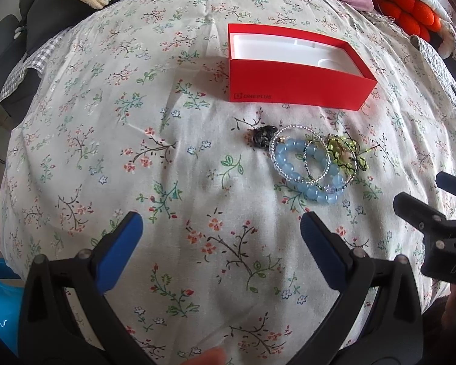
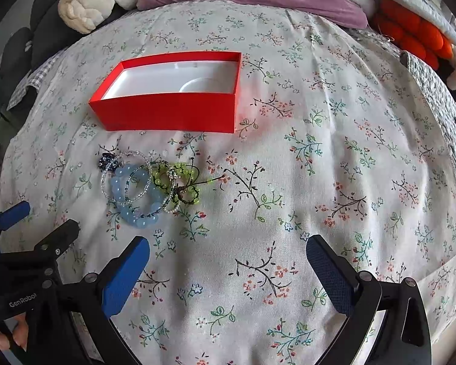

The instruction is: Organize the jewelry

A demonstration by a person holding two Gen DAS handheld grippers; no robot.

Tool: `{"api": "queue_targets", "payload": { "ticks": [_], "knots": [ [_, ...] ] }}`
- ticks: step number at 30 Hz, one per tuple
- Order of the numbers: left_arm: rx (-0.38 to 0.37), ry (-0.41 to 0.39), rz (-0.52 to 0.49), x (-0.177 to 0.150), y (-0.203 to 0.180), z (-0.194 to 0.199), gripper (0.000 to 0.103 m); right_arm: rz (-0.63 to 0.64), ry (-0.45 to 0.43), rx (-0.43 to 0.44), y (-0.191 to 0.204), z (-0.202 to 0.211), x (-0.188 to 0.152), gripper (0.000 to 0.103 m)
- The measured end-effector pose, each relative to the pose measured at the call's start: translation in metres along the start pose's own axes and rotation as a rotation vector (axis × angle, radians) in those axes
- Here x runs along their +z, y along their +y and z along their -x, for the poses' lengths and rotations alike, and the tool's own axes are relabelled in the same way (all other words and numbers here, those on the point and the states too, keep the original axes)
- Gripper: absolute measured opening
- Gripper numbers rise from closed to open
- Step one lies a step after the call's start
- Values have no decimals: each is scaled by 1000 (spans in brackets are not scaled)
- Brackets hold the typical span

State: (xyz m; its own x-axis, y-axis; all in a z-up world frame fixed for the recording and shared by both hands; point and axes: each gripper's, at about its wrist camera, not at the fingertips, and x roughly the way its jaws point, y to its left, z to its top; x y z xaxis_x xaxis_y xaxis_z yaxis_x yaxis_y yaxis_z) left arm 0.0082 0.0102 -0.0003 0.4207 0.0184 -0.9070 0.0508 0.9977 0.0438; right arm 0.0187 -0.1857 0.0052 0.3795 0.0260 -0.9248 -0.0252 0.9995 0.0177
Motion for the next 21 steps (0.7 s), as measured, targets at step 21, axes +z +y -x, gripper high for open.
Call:
{"api": "queue_targets", "payload": {
  "ticks": [21],
  "knots": [
    [0,-4,3,0,1,1,103,1,5,3,0,-1,0,103]
  ]
}}
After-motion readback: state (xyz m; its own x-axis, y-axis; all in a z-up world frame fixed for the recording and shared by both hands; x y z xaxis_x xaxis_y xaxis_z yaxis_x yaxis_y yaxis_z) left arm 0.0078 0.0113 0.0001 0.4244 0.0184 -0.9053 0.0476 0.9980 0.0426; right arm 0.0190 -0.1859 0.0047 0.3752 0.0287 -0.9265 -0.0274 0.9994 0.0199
